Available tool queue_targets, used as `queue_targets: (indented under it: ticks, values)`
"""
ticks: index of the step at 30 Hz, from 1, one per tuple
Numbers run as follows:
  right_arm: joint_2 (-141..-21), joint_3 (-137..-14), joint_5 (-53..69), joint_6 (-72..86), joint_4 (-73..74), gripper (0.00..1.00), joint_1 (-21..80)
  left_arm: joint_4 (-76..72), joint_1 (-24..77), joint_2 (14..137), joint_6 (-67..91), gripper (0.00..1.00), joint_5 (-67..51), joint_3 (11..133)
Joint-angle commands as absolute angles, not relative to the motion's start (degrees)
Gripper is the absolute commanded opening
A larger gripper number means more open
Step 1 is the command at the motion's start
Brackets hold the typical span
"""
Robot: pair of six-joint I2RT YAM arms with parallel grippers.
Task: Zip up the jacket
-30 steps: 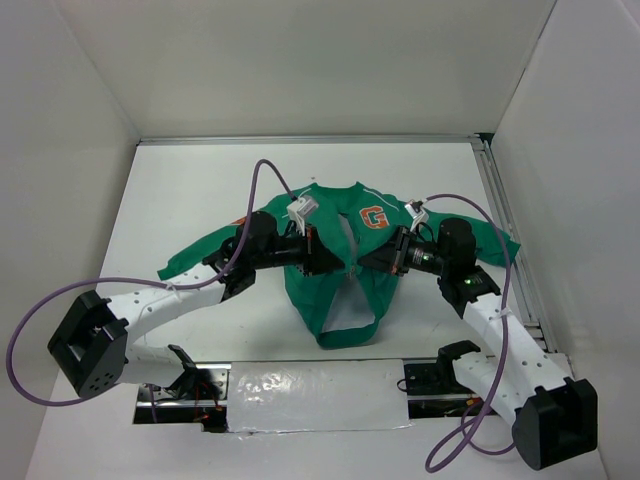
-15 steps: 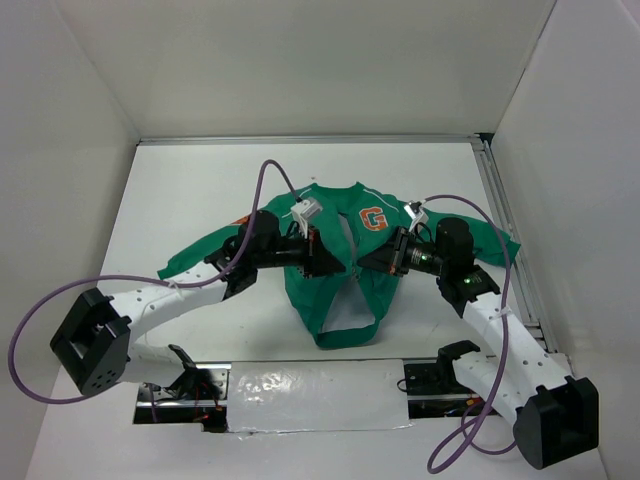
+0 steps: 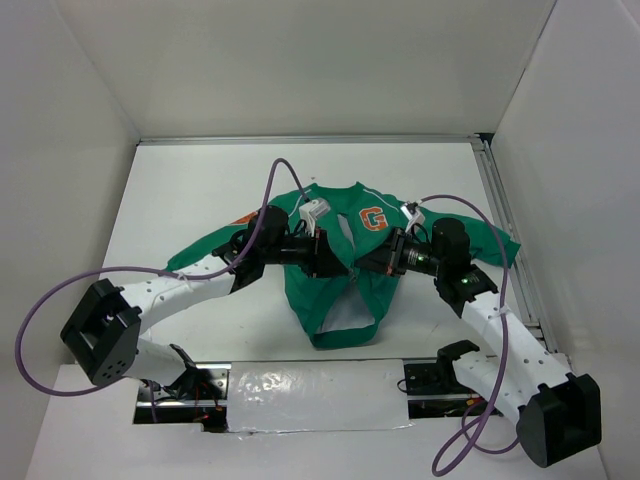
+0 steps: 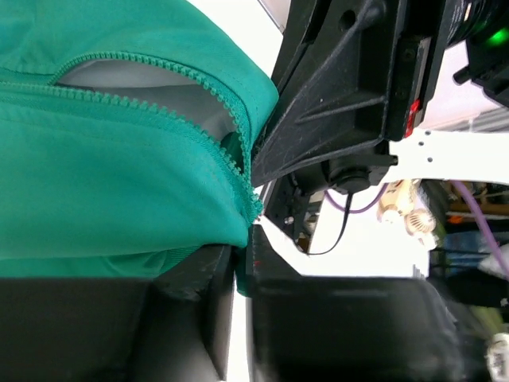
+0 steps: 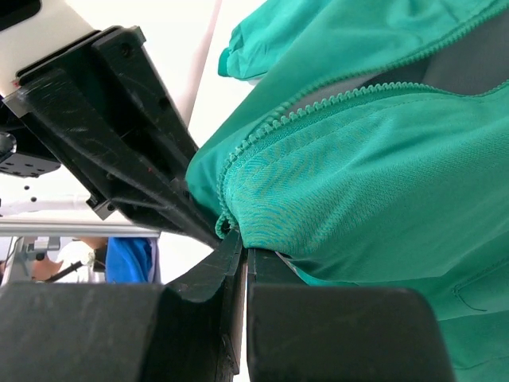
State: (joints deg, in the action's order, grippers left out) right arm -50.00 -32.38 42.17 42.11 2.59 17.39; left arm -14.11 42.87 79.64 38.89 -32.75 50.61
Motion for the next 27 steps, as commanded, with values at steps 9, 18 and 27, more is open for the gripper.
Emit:
queue_targets:
  ticks: [9, 18, 27]
  values:
    - [-49.48, -35.76, 36.57, 47.19, -4.22, 0.0, 18.37, -17.58, 43.24, 79.37, 37.62, 0.0, -33.49, 48.01]
    - [-52.47, -40.87, 37.87, 45.8, 0.95, 0.0, 14.68, -10.72, 47.11, 73.92, 35.77, 0.0, -22.08, 42.1]
    - [-48.96, -39.9, 31.82, 37.54, 12.47, 0.26, 17.05, -8.27, 44.65, 77.34, 39.54, 0.0, -21.97, 50.88]
